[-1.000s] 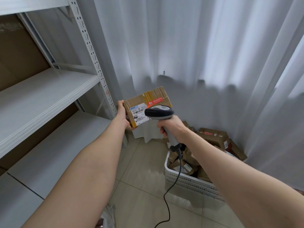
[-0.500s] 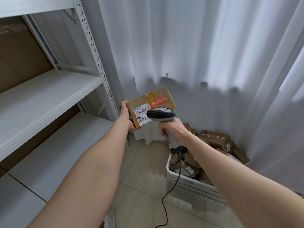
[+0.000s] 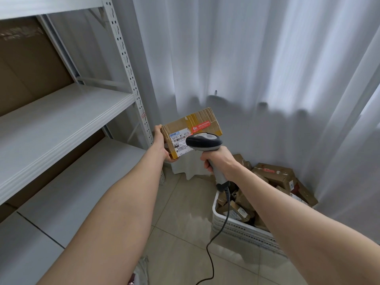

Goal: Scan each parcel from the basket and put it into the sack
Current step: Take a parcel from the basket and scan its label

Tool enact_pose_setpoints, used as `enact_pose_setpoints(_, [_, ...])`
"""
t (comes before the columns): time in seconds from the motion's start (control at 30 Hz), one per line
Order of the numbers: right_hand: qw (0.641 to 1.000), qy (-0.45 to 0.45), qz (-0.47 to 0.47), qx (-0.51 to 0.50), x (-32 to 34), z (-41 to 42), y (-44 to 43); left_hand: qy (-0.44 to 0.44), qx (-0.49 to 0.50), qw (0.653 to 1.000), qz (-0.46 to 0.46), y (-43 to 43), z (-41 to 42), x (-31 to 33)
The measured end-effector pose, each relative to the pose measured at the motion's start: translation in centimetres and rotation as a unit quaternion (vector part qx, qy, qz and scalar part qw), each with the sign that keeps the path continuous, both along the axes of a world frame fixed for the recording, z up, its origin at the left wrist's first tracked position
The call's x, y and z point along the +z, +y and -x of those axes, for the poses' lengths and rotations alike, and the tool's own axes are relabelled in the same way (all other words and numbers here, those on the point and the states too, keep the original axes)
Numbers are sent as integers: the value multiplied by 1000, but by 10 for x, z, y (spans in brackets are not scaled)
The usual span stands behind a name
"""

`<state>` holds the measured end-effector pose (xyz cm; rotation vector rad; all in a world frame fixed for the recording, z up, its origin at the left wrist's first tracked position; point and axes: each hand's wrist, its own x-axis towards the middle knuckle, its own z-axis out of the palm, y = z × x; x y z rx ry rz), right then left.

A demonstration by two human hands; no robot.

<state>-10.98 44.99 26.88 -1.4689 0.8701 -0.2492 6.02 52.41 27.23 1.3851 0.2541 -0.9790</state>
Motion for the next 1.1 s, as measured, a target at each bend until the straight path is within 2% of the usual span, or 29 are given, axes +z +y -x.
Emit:
enact_pose_setpoints(0.37, [1000,-24,-5,11,-12,-28,28,8,13,1000,4,36,-25,-13])
enact_pose_setpoints(0.67, [995,-68,-76,7,-31,-54,66,9,46,999,-5,110,-28,-27])
enact_pose_setpoints(0.77, [995,-60,-79,24,-45,-62,84,22,90,996,0,144,-26,-39])
enact_pose_setpoints(1.0, [989,-55,-127,61,-73,-73,150,-9,199,978,-60,230,-13,-75])
enact_pose_setpoints(1.1, [987,-47,-137,71,-85,-76,185,-7,250,967,-51,270,-1,-86])
